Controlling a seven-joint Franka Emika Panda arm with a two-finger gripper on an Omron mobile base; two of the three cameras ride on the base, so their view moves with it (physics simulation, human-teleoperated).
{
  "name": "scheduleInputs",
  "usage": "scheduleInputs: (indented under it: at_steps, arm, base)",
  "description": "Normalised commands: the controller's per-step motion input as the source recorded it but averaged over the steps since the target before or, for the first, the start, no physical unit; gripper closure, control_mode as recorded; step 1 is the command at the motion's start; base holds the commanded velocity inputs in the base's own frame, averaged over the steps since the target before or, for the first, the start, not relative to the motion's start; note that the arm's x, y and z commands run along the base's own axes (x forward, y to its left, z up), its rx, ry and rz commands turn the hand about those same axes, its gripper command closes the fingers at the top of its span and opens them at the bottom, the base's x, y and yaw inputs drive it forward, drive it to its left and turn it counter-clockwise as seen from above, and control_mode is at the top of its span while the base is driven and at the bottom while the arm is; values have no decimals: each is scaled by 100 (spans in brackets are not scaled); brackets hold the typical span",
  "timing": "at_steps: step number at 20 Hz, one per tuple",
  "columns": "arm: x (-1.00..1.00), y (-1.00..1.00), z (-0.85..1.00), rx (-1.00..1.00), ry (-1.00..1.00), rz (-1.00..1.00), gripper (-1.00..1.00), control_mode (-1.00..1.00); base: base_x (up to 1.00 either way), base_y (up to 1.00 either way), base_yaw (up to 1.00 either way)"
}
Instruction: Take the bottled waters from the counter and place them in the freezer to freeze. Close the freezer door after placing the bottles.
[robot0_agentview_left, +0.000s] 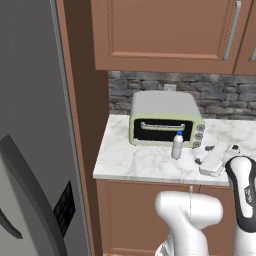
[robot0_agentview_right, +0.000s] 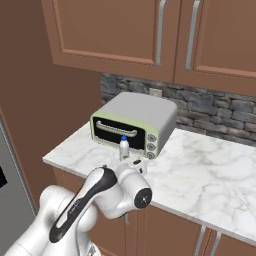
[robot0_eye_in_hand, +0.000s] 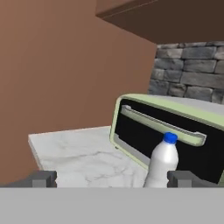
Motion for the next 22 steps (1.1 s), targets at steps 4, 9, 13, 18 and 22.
scheduleInputs:
  at_steps: [4,9,13,18,22]
  arm:
    - [48,0,0,0,1,3,-100,-100]
    - [47,0,0,3,6,0,-100,-100]
    - [8,-3,0,8,1,0,-100,-100]
    - [6,0,0,10,1,0,-100,-100]
    - [25,0,0,7,8,0,-100,-100]
  base:
    - [0,0,0]
    - [0,0,0]
    - [0,0,0]
    - [0,0,0]
    - [0,0,0]
